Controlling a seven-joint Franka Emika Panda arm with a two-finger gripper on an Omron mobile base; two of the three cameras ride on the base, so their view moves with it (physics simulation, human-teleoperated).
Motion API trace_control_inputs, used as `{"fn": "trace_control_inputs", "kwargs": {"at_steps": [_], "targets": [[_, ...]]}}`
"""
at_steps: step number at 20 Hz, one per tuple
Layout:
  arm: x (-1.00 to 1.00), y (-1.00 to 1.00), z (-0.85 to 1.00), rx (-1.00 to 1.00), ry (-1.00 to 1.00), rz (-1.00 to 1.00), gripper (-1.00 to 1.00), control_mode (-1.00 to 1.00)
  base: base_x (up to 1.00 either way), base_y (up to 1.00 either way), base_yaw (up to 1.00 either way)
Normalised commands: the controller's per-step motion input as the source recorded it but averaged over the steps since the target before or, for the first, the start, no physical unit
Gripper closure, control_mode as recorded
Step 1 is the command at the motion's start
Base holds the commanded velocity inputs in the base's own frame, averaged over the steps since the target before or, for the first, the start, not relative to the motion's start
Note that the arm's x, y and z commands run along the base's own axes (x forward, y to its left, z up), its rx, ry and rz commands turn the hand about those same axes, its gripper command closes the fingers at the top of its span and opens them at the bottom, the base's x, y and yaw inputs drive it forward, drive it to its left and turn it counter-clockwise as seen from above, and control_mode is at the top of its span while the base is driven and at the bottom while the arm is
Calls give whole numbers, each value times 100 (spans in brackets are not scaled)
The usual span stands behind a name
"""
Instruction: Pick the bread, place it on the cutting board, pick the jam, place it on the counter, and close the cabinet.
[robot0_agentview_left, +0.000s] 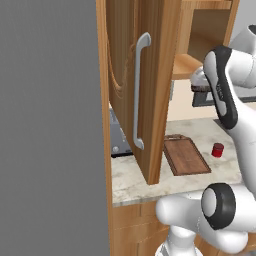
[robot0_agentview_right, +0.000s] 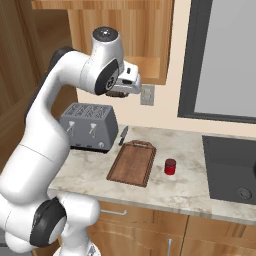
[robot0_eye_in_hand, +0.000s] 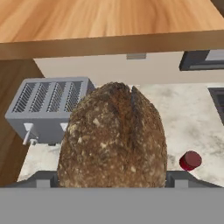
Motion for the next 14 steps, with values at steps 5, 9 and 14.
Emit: {"fn": "trace_control_inputs", "kwargs": {"at_steps": [5, 9, 14], "targets": [[-30, -2, -23, 0, 7, -10, 100, -100, 0, 0, 0], [-21, 0, -33, 0, 3, -10, 100, -100, 0, 0, 0], [-8, 0, -38, -2, 1, -10, 100, -100, 0, 0, 0]]}}
